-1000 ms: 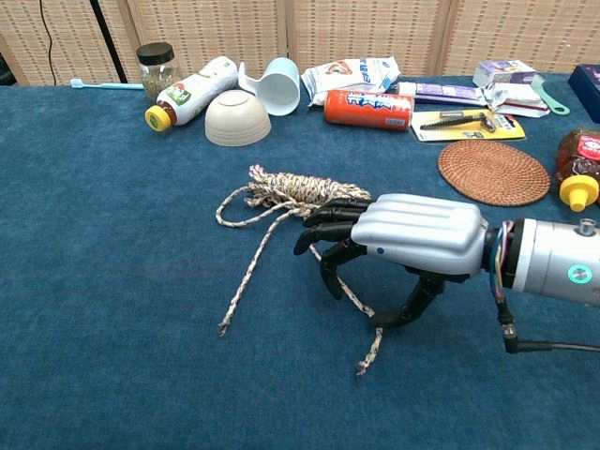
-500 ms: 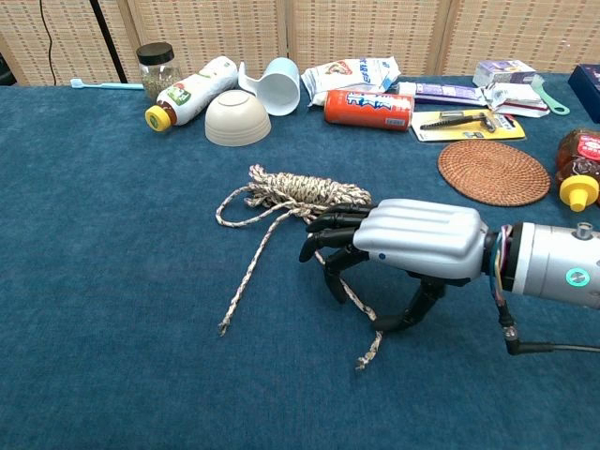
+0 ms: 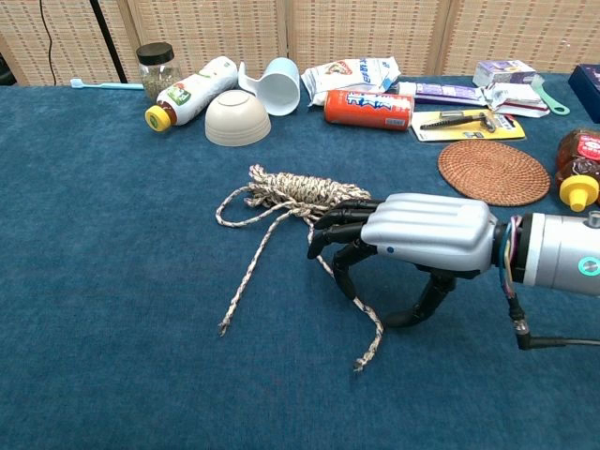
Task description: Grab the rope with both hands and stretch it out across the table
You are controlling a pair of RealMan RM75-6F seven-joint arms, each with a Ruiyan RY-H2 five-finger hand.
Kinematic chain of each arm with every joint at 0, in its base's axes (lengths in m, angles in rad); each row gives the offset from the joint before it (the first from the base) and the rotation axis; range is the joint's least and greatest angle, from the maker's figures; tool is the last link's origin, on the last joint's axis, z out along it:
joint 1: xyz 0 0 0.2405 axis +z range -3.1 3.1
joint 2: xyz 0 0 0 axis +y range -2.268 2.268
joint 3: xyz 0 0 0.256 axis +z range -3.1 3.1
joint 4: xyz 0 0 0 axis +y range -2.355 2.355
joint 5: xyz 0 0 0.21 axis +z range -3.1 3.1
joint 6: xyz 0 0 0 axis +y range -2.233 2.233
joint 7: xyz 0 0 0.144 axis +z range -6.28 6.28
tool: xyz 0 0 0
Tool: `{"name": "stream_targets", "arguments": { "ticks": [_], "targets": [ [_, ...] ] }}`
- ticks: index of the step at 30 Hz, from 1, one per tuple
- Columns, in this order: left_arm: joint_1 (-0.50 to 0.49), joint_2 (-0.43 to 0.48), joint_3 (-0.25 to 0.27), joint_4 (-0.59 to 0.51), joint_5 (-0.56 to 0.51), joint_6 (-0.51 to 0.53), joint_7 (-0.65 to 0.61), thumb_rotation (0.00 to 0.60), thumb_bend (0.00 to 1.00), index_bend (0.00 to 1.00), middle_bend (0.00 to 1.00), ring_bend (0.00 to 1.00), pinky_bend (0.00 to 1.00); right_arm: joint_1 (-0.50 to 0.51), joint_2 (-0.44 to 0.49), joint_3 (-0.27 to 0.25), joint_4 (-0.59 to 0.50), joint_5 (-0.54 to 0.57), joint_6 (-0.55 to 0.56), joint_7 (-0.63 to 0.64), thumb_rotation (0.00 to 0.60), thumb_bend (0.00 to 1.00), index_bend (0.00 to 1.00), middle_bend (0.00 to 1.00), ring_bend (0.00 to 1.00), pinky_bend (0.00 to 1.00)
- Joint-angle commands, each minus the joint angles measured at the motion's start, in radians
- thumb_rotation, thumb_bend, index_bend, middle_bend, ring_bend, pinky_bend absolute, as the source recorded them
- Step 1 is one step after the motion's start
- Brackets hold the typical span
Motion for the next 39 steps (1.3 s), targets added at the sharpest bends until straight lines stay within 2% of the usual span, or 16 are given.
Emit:
{"name": "stream_targets", "arguments": {
  "ticks": [1, 5, 15, 30, 39],
  "targets": [
    [0.000, 0.001, -0.001, 0.001, -0.001, 0.000, 0.000, 0.600, 0.24, 0.12, 0.00, 0.00, 0.00, 0.002, -0.005, -0.001, 0.003, 0.002, -0.004, -0.001, 0.600, 0.32, 0.46, 0.18, 0.05, 0.00],
    [-0.001, 0.001, -0.002, 0.003, -0.006, -0.002, -0.001, 0.600, 0.24, 0.12, 0.00, 0.00, 0.00, 0.006, -0.010, -0.002, 0.012, 0.004, -0.005, 0.001, 0.600, 0.40, 0.45, 0.18, 0.05, 0.00],
    [-0.002, -0.007, -0.001, 0.011, -0.006, -0.005, -0.008, 0.600, 0.24, 0.12, 0.00, 0.00, 0.00, 0.013, -0.004, -0.007, 0.006, 0.009, -0.012, -0.003, 0.600, 0.40, 0.45, 0.18, 0.05, 0.00],
    [0.002, -0.005, 0.002, 0.017, -0.010, -0.006, -0.013, 0.600, 0.24, 0.12, 0.00, 0.00, 0.00, 0.025, -0.033, -0.033, 0.069, -0.012, -0.022, -0.025, 0.600, 0.40, 0.45, 0.18, 0.05, 0.00],
    [-0.003, -0.009, 0.000, 0.016, -0.006, -0.010, -0.013, 0.600, 0.24, 0.11, 0.00, 0.00, 0.00, 0.033, -0.029, -0.050, 0.058, -0.021, -0.027, -0.027, 0.600, 0.40, 0.47, 0.19, 0.05, 0.00]
  ]
}}
